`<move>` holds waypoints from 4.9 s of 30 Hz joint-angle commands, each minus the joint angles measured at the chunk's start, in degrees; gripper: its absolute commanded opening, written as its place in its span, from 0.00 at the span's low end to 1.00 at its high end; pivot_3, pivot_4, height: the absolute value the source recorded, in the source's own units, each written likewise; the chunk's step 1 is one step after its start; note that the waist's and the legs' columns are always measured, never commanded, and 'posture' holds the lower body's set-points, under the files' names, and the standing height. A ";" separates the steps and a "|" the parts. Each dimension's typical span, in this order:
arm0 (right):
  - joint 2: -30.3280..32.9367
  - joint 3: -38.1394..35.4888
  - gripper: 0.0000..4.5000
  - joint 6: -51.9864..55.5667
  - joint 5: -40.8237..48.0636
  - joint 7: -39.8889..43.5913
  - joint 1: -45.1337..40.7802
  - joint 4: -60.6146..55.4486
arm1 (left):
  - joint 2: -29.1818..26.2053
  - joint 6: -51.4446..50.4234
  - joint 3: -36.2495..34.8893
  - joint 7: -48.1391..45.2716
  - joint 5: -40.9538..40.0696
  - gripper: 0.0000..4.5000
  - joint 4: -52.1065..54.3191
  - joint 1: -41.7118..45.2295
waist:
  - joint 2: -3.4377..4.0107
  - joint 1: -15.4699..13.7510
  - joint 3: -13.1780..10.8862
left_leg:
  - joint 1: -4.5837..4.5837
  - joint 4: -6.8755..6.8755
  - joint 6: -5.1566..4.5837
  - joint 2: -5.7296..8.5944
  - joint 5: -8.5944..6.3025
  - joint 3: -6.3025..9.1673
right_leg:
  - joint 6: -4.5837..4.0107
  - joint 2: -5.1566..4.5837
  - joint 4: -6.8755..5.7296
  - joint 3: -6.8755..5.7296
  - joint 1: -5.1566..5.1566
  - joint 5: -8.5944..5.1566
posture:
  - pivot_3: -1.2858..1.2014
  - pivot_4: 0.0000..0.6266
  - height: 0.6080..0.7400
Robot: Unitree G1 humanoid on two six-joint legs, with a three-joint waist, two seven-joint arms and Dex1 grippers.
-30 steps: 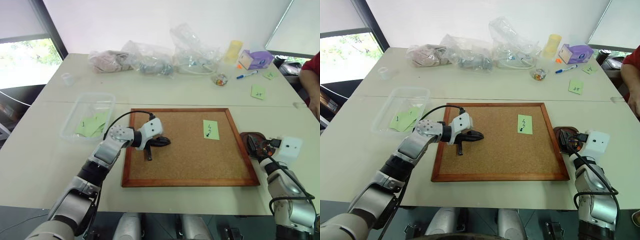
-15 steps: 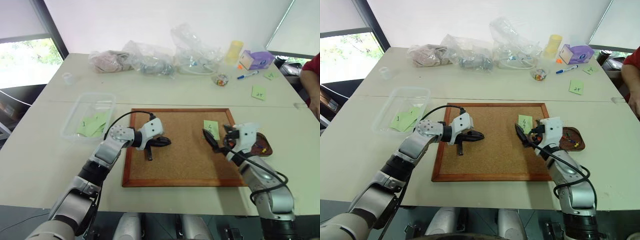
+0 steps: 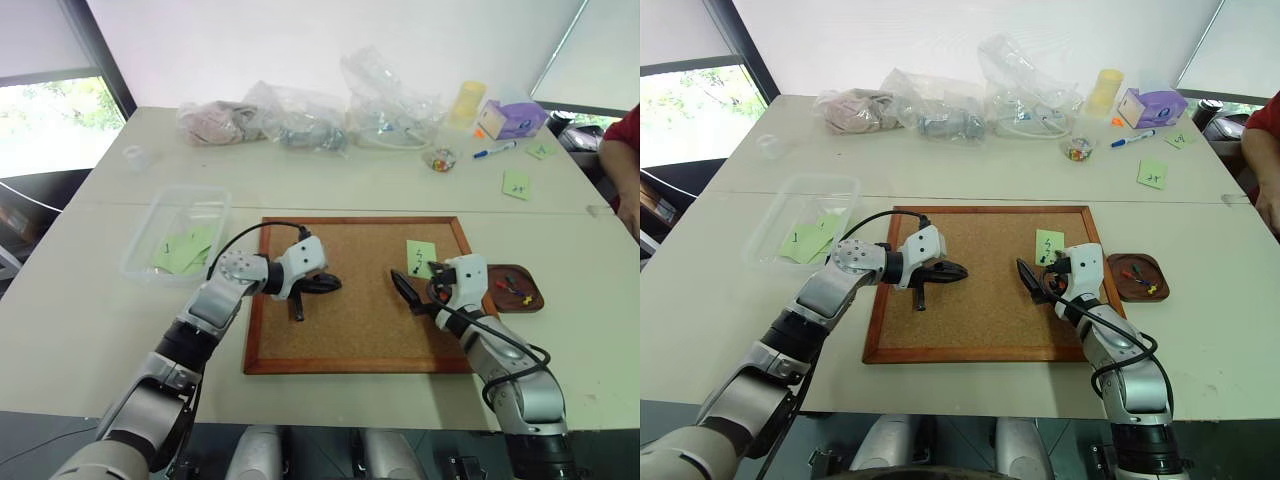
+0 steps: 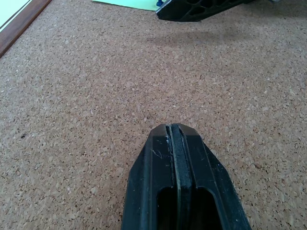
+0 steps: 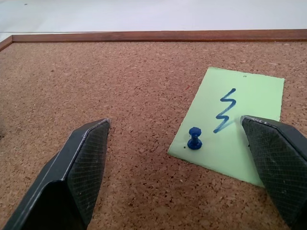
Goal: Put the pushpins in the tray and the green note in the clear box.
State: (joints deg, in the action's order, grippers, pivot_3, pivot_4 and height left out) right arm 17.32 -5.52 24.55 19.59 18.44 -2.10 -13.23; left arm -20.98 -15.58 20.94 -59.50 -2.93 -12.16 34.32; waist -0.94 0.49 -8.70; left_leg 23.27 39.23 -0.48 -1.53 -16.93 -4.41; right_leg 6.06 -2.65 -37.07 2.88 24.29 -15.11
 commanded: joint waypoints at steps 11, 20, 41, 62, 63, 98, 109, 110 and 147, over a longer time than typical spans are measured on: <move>-0.65 -0.39 0.01 -0.63 -1.19 0.00 0.02 -0.54 | -0.56 -0.53 0.71 -0.25 0.53 0.00 1.59 -1.26 | 0.00 0.16 0.00 | -0.01 0.00 0.00 -0.02 0.00 0.00 | 0.00 0.02 -0.01 0.00 0.00 0.00 | 0.52 0.24 0.98; -0.68 -0.40 0.01 -1.53 -2.46 -0.81 0.96 -1.34 | -0.69 -0.63 1.11 -0.79 0.45 0.00 1.85 -1.19 | 0.00 0.15 0.00 | -0.01 0.00 0.00 -0.03 0.00 0.00 | 0.00 0.03 -0.01 0.00 0.00 0.00 | 0.52 0.24 0.98; -0.75 -2.53 0.01 -5.27 -3.35 -2.01 -0.93 -3.27 | -3.01 2.69 4.47 -1.39 5.34 0.00 -3.11 -0.65 | 0.01 0.22 0.00 | -0.02 0.00 0.00 -0.02 0.00 -0.01 | 0.00 0.03 0.00 0.00 0.01 0.00 | 0.52 0.24 0.98; -0.35 -3.54 0.00 -5.71 -3.37 -2.99 0.21 -8.92 | 4.37 -15.03 -9.42 -1.32 -13.96 0.30 2.22 4.90 | -0.03 0.33 0.20 | 0.01 0.00 0.00 -0.05 0.00 0.01 | 0.00 0.07 -0.04 0.00 0.05 0.00 | 0.52 0.24 0.98; -0.37 -3.58 0.00 -5.73 -3.32 -3.01 0.34 -9.10 | 4.51 -16.44 -10.16 -1.56 -15.24 0.39 2.73 5.52 | -0.03 0.37 0.20 | 0.01 0.00 0.00 -0.05 0.00 0.01 | 0.01 0.07 -0.04 0.00 0.05 0.00 | 0.52 0.24 0.98; 2.49 -0.22 0.00 -0.23 -7.29 -3.93 0.61 -23.70 | 26.50 -29.06 -36.71 11.71 -28.98 0.99 -52.86 41.48 | -0.18 0.17 0.09 | 0.12 -0.05 0.00 0.30 0.00 0.10 | 0.09 0.02 0.04 -0.03 0.13 -0.04 | 0.52 0.24 0.98; 2.37 0.53 0.00 0.29 -8.29 -4.41 0.70 -24.89 | 28.05 -26.52 -36.03 11.88 -25.56 0.15 -54.60 42.16 | -0.19 0.30 0.09 | 0.11 -0.06 0.00 0.30 0.00 0.11 | 0.09 0.04 0.03 -0.03 0.14 -0.04 | 0.52 0.24 0.98; 2.40 0.63 0.00 0.25 -8.45 -4.38 0.74 -24.94 | 28.05 -26.49 -35.82 11.86 -25.16 0.07 -54.70 42.12 | -0.19 0.29 0.09 | 0.11 -0.06 0.00 0.30 0.00 0.10 | 0.09 0.04 0.03 -0.03 0.14 -0.04 | 0.52 0.24 0.98; 0.67 -22.52 0.00 11.03 -0.41 -12.40 8.68 -19.02 | 25.34 -37.33 -29.40 4.86 -25.52 0.02 -25.21 25.47 | -0.12 0.42 0.12 | 0.09 -0.08 0.01 0.16 0.00 0.08 | 0.08 0.04 -0.04 0.01 0.14 -0.04 | 0.52 0.24 0.98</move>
State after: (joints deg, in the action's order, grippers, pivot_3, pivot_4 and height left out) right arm 17.12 -27.83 35.55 18.84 5.80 6.63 -32.02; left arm 4.06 -51.15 -9.40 -54.69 -26.16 -43.20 60.08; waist -1.06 0.91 -8.58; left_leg 23.36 39.16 -0.47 -1.40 -16.92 -4.33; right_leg 6.14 -2.60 -37.10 2.90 24.43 -15.15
